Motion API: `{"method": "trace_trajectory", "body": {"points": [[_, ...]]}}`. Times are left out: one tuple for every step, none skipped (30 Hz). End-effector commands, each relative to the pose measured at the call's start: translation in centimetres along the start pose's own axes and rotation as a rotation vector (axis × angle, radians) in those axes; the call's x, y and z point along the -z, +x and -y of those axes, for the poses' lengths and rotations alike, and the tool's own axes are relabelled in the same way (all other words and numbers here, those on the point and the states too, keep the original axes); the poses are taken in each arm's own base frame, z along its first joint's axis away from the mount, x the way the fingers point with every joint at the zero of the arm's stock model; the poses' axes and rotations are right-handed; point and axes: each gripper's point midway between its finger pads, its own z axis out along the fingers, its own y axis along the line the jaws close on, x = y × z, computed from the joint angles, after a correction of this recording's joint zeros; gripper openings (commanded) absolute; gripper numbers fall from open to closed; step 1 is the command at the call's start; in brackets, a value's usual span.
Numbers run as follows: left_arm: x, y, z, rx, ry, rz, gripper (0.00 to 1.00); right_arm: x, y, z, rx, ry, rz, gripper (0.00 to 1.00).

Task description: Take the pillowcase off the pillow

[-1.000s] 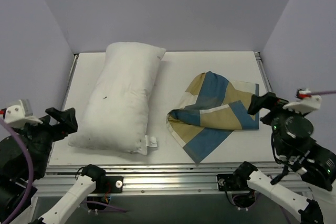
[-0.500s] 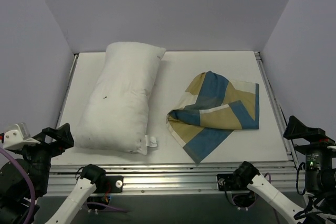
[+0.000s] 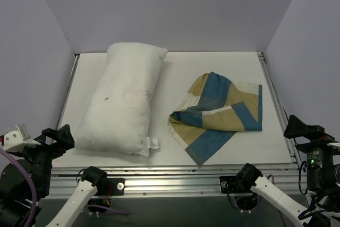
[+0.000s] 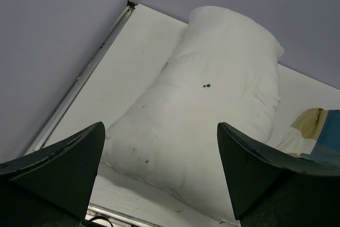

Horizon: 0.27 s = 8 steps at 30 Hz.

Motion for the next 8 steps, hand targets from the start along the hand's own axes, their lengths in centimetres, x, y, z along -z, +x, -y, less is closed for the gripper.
{"method": "trace_trajectory", "body": {"points": [[-0.20,0.11,-0.27,-0.001,-0.026,-0.004,0.94,-0.65,-0.15,-0.63,0.012,0.020,0.005,1.00],[-0.22,0.15,-0.26,-0.001,-0.027,-0.006,0.94,-0.69,-0.13,-0.69,0.013,0.020,0.005,1.00],[-0.25,0.20,-0.22,-0.001,-0.027,-0.009,0.94,-0.75,-0.03,-0.74,0.017,0.020,0.003,1.00],[-0.29,0.32,-0.14,-0.003,-0.024,-0.014,0.94,-0.82,0.04,-0.91,0.017,0.016,0.001,1.00],[-0.35,0.36,-0.07,-0.002,-0.023,-0.016,0.94,-0.84,0.03,-0.95,0.019,0.016,0.001,0.99],[-0.40,0.44,0.00,-0.005,-0.022,-0.021,0.94,-0.90,0.10,-1.07,0.020,0.013,-0.001,1.00],[-0.50,0.45,0.08,-0.006,-0.022,-0.022,0.94,-0.96,0.12,-1.08,0.023,0.017,-0.001,1.00],[-0.53,0.44,0.11,-0.006,-0.022,-0.022,0.94,-1.00,0.12,-1.15,0.023,0.017,0.000,1.00]]}}
